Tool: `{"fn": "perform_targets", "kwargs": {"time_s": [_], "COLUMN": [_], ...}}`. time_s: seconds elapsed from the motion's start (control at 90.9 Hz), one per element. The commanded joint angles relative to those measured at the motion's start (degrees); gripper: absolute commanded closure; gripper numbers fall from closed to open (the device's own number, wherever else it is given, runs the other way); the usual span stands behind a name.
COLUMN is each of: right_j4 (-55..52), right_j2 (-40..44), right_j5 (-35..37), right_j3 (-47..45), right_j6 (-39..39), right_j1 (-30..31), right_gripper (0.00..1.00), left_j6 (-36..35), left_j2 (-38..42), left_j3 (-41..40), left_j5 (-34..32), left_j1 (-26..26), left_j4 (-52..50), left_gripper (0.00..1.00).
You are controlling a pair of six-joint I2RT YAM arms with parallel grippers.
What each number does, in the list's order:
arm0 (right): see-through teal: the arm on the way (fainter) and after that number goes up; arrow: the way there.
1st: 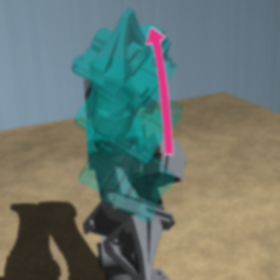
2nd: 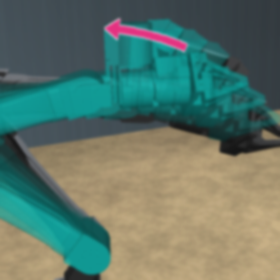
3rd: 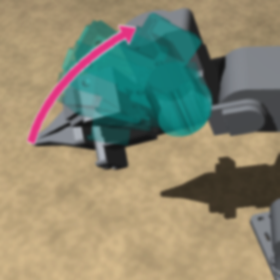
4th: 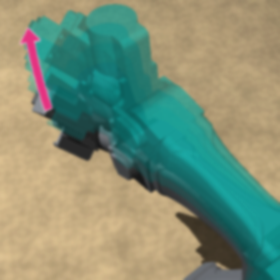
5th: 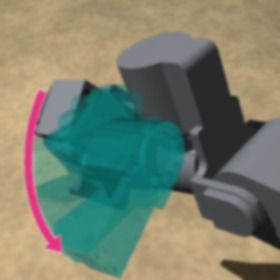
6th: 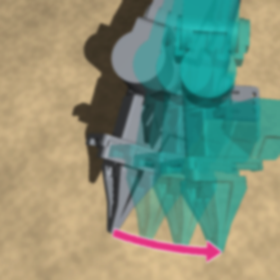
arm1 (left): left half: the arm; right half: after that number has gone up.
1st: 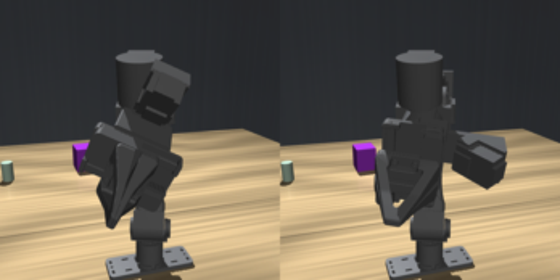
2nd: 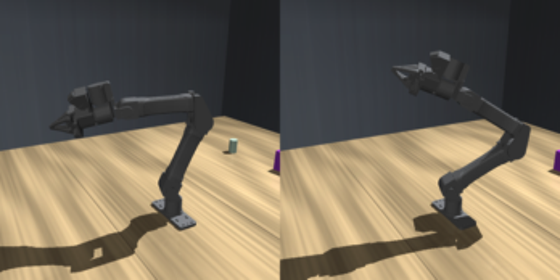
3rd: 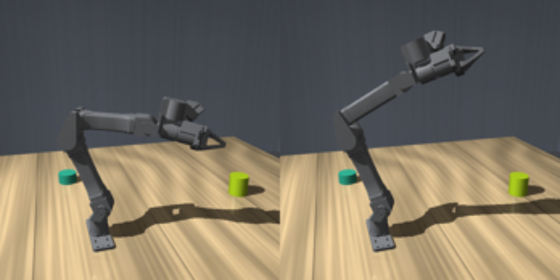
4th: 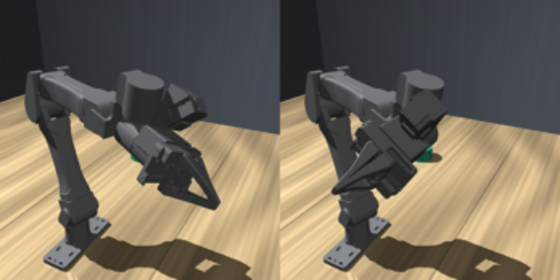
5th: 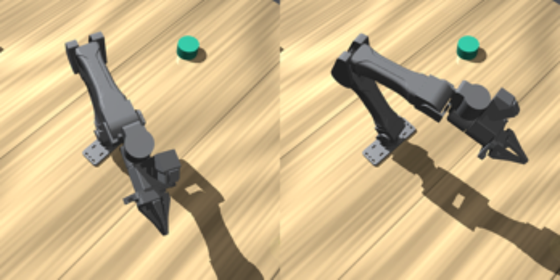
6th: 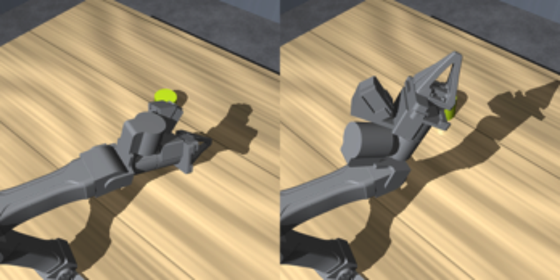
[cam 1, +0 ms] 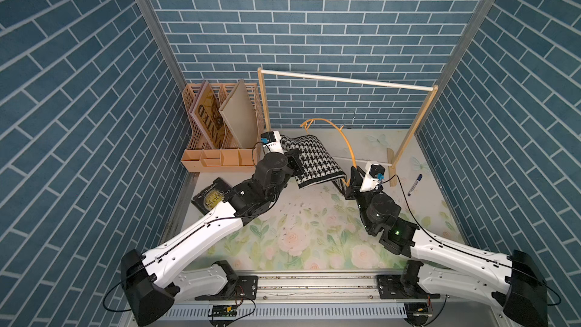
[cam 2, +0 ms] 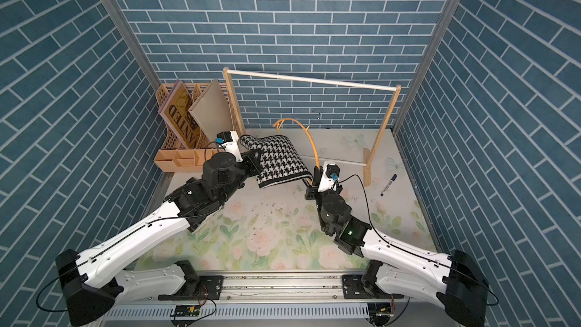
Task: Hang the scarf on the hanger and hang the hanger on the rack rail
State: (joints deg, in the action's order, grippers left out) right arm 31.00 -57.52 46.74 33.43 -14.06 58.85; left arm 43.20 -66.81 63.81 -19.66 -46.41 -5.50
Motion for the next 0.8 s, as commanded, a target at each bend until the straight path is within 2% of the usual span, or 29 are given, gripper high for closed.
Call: {"fn": "perform_targets", "kwargs": {"time_s": [0.0, 0.198, 0.473, 0.792], "right_j4": [4.65, 5.33, 6.11, 8.55], "right_j2": [-0.25, 0.35, 1.06, 1.09], "right_j5": [2.92, 3.22, 3.21, 2.77], "right_j3": [-0.29, -0.06, 1.94, 3.96], "right_j6": [1.06, 2.16, 6.08, 10.73], "right_j1": [-0.93, -1.24, -1.88, -2.33], "right_gripper": [1.00, 1.00, 1.00, 1.00], "left_j6": [-1.00, -0.06, 2.27, 3.33], "left_j2": [0.97, 1.65, 3.52, -0.44], "left_j3": [1.48, -1.76, -10.91, -17.98], "left_j5": [-1.70, -1.85, -4.96, -5.33], "left_j1": [-0.29, -1.08, -1.58, -1.58], "left_j4": [0.24, 1.31, 3.45, 12.23], "left_gripper": [1.00, 1.00, 1.00, 1.00]}}
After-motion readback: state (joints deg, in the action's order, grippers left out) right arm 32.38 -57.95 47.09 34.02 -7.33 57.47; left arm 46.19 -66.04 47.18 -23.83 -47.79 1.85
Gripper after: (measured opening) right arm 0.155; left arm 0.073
